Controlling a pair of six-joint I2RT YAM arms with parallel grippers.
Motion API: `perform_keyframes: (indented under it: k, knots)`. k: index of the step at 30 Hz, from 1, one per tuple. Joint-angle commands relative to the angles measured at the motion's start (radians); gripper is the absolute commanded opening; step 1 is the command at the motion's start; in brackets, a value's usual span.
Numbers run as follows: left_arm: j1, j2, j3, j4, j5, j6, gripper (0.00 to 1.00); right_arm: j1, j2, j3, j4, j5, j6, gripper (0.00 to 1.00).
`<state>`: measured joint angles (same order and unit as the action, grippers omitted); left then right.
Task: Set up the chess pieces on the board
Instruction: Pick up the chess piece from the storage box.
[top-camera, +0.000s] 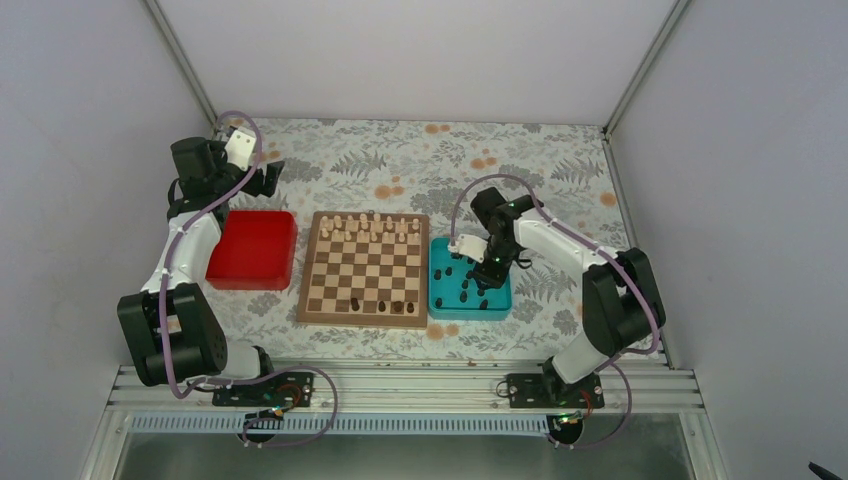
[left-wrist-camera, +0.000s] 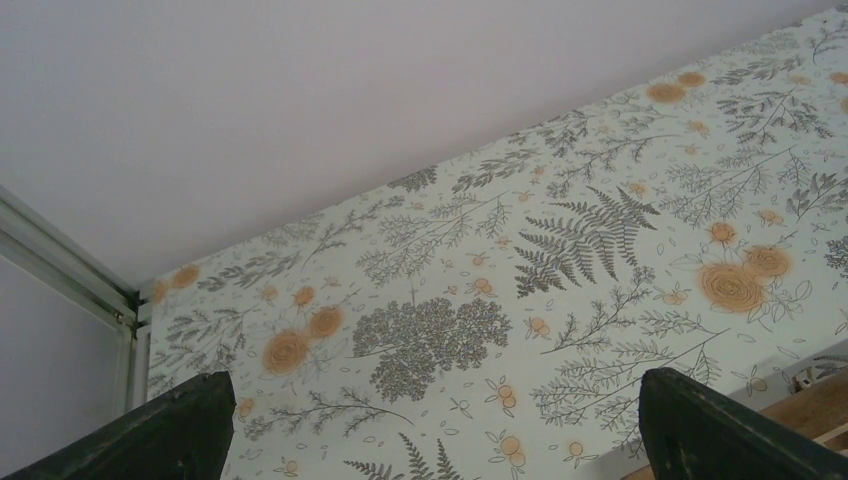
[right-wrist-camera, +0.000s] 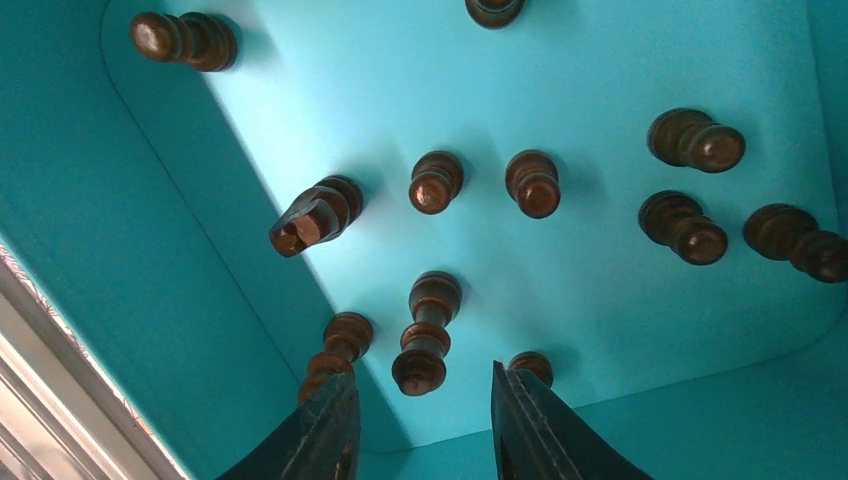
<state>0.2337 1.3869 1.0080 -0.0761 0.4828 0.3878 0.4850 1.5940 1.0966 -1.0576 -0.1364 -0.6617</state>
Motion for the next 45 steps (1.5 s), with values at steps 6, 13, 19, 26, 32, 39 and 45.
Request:
perform_keyframes:
  k: [6, 13, 19, 26, 32, 39, 45]
  knots:
    - [0.004, -0.007, 0.001, 0.02, 0.027, -0.007, 1.0, 0.012, 0.015, -0.05, 0.051, -0.029, 0.016, 0.35]
    - [0.004, 0.004, 0.009, 0.012, 0.037, -0.007, 1.0, 0.013, 0.03, -0.065, 0.073, -0.023, 0.019, 0.35]
    - [0.004, 0.004, 0.008, 0.013, 0.04, -0.007, 1.0, 0.013, 0.04, -0.067, 0.084, -0.01, 0.02, 0.35]
    - [0.004, 0.009, 0.01, 0.009, 0.049, -0.006, 1.0, 0.012, 0.047, -0.067, 0.083, -0.013, 0.023, 0.25]
    - [0.004, 0.014, 0.006, 0.008, 0.056, -0.004, 1.0, 0.012, 0.035, -0.05, 0.059, -0.017, 0.023, 0.11]
    - [0.004, 0.006, -0.003, 0.015, 0.052, -0.004, 1.0, 0.031, -0.002, 0.099, -0.051, 0.021, 0.02, 0.05]
    - [0.003, -0.001, -0.006, 0.019, 0.048, -0.004, 1.0, 0.13, 0.042, 0.318, -0.157, 0.104, 0.018, 0.04]
